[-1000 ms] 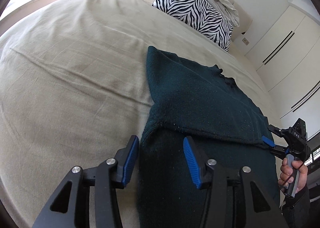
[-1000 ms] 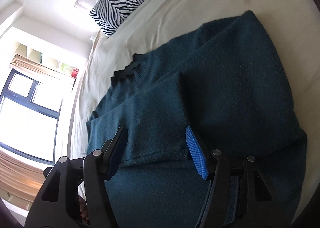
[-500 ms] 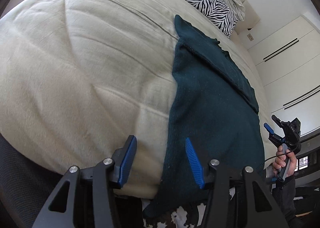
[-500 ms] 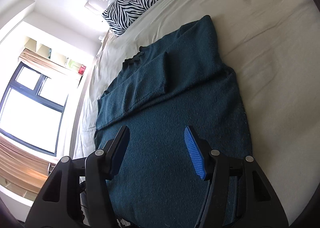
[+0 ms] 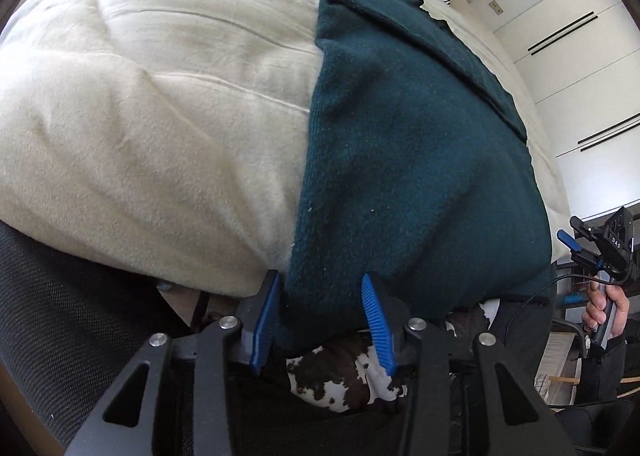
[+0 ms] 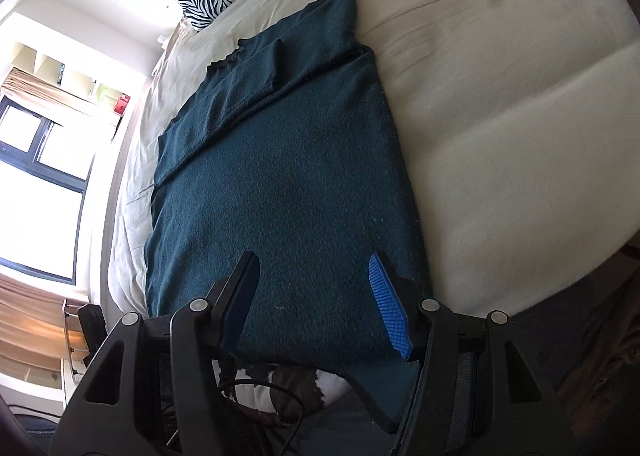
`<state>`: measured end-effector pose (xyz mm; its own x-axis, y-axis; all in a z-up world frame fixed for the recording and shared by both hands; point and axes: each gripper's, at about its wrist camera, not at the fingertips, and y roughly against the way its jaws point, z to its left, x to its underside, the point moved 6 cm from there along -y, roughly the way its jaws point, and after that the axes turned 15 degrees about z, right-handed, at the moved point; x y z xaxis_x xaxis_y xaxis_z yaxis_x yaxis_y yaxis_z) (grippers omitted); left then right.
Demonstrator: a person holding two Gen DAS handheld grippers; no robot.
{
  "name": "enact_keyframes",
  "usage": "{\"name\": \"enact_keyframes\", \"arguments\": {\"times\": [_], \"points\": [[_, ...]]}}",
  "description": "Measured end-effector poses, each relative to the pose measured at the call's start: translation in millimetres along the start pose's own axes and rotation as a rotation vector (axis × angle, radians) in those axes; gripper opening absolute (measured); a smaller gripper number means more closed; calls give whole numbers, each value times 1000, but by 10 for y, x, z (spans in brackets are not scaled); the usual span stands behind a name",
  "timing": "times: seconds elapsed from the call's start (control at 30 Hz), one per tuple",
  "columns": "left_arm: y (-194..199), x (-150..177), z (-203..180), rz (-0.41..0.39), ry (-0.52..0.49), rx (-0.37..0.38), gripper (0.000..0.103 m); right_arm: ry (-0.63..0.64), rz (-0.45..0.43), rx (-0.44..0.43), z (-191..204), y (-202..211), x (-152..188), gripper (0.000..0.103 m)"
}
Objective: Fold small clothes
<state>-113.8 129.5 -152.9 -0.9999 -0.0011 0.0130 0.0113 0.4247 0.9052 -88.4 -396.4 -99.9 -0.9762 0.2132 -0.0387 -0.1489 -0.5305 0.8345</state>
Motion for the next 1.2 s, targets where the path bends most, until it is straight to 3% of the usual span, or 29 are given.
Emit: {"name": "enact_keyframes", "arguments": {"times": [0.23, 0.43, 0.57, 0.63, 0.7, 0.8, 0.9, 1.0, 1.2], "points": [[-49, -51, -21, 23, -17, 8, 17, -42, 88, 110, -274, 94, 463, 56], [-78, -39, -85, 22, -38, 8, 12, -82, 211, 167, -392, -297, 535, 56], [-59, -26, -86, 19, -46, 16, 11, -74, 221, 183, -416, -341, 553, 55], [-51, -24, -88, 16, -55, 15, 10, -51, 238, 212, -422, -347, 566, 49], [-45, -25, -99, 14, -64, 13, 10, -44, 271, 237, -454, -361, 595, 26], [-26, -6, -137, 11, -83, 15, 9, -41, 285, 230, -503, -363, 655, 9], [45, 14, -174, 7, -94, 60, 8, -54, 255, 165, -504, -305, 651, 7], [221, -8, -196, -22, -56, 211, 8, -52, 189, 38, -397, -149, 615, 6], [674, -170, -304, -125, -24, 442, 7, -16, 32, -204, -43, 310, 320, 6]]}}
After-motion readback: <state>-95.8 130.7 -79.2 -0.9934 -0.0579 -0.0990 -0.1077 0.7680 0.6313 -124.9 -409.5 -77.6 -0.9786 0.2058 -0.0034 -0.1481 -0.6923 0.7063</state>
